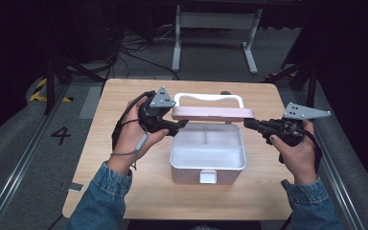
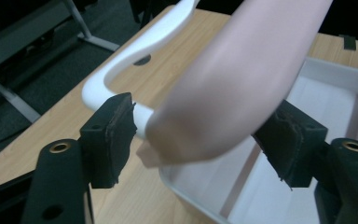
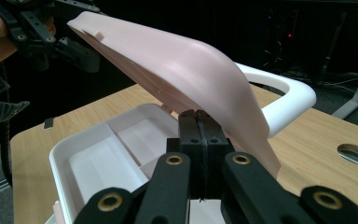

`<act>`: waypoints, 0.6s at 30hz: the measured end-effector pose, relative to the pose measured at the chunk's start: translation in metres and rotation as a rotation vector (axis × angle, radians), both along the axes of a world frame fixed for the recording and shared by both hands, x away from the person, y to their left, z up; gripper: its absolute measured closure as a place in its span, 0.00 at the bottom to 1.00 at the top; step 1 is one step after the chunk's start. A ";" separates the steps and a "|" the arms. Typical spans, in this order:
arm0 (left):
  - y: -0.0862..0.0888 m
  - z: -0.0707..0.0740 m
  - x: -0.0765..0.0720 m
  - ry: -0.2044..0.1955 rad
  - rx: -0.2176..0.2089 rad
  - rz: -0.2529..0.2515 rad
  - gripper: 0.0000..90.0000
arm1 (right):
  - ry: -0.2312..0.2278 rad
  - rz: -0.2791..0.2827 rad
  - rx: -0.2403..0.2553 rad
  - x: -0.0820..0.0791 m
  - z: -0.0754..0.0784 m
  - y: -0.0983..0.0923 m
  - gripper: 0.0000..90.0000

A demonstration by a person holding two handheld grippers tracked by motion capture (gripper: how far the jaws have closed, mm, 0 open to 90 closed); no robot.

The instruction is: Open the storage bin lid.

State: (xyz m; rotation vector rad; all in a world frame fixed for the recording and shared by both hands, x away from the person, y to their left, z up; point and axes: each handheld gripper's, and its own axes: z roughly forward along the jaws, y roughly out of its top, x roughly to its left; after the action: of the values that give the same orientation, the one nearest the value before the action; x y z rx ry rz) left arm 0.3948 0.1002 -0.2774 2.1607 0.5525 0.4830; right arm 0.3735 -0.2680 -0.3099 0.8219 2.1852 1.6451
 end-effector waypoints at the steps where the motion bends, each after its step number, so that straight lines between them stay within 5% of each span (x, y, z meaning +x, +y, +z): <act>1: -0.003 0.001 0.001 -0.007 -0.007 0.002 0.38 | 0.000 0.000 0.001 0.000 0.000 0.000 1.00; 6: -0.010 0.002 0.003 0.000 -0.014 0.003 0.53 | 0.002 0.001 0.004 0.000 0.000 -0.001 1.00; 9: -0.009 0.004 0.003 -0.037 -0.020 0.012 0.63 | -0.001 -0.002 0.008 0.000 0.001 -0.002 1.00; 13: -0.008 0.005 0.005 -0.071 0.000 0.019 0.68 | -0.005 -0.006 0.012 -0.002 0.003 -0.004 1.00; 18: -0.008 0.007 0.011 -0.058 -0.009 0.023 0.70 | -0.021 -0.017 0.001 -0.008 0.005 -0.008 1.00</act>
State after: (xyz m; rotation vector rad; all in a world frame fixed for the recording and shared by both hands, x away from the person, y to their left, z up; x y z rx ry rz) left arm 0.4056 0.0923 -0.2707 2.1267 0.5472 0.5525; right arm 0.3652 -0.2762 -0.3053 0.8184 2.1573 1.6399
